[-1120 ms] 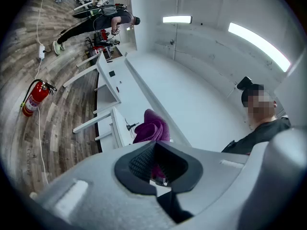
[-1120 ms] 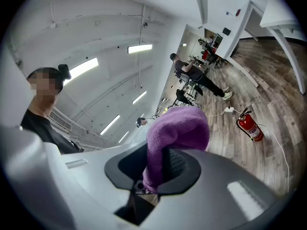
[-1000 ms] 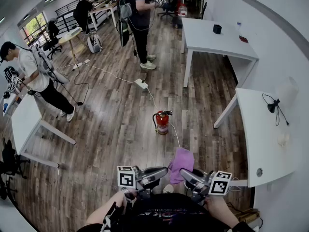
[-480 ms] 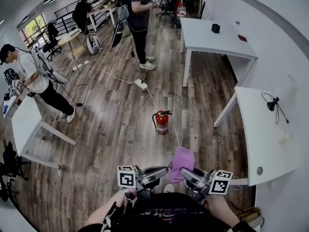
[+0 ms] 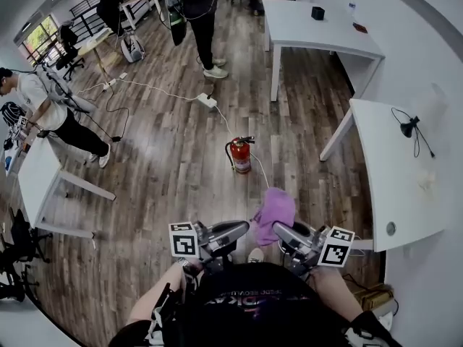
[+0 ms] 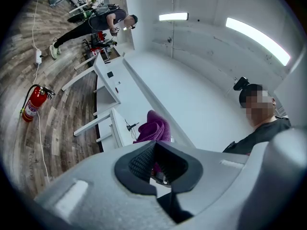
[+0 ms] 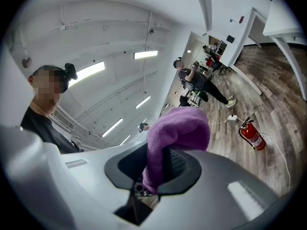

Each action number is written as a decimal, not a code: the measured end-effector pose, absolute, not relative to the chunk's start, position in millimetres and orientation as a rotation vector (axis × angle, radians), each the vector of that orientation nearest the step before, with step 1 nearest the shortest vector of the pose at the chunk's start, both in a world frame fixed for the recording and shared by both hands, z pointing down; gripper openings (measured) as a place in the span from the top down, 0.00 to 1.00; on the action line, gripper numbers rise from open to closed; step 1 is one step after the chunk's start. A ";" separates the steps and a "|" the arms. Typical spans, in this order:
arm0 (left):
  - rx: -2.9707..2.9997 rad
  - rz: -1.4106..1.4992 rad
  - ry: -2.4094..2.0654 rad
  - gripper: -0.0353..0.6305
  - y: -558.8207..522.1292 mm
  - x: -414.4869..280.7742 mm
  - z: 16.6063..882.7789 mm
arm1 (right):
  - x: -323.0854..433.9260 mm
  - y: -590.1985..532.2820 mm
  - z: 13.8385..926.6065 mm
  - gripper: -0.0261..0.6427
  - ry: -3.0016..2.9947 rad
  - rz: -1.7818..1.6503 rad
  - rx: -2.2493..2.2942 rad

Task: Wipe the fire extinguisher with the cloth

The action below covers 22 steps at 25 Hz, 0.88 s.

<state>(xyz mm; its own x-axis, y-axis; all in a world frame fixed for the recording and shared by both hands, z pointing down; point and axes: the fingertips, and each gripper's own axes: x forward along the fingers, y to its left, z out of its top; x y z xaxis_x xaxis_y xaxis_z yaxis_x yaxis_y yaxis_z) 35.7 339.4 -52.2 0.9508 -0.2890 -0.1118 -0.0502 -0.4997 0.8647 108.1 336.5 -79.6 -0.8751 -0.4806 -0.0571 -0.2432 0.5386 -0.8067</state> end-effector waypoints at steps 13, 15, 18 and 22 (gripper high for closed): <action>2.083 -0.278 -0.330 0.95 304.5 26.7 -55.0 | 131.9 303.0 -76.5 0.86 2.462 -1.278 -0.658; 2.080 -0.284 -0.338 0.95 293.5 26.2 -51.7 | 132.6 295.0 -74.5 0.86 2.461 -1.285 -0.671; 2.077 -0.290 -0.330 0.95 276.2 27.7 -49.1 | 132.6 280.9 -73.3 0.86 2.458 -1.296 -0.697; 2.078 -0.275 -0.291 0.95 255.0 28.8 -41.1 | 130.2 258.4 -69.9 0.86 2.451 -1.293 -0.735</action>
<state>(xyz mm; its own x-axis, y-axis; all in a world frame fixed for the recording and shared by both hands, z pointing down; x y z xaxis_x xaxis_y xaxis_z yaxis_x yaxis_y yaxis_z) 28.8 255.0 -41.1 0.9457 -0.3160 -0.0765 -0.0938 -0.4902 0.8665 130.2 258.4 -69.9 -0.8336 -0.5523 -0.0051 -0.3075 0.4717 -0.8264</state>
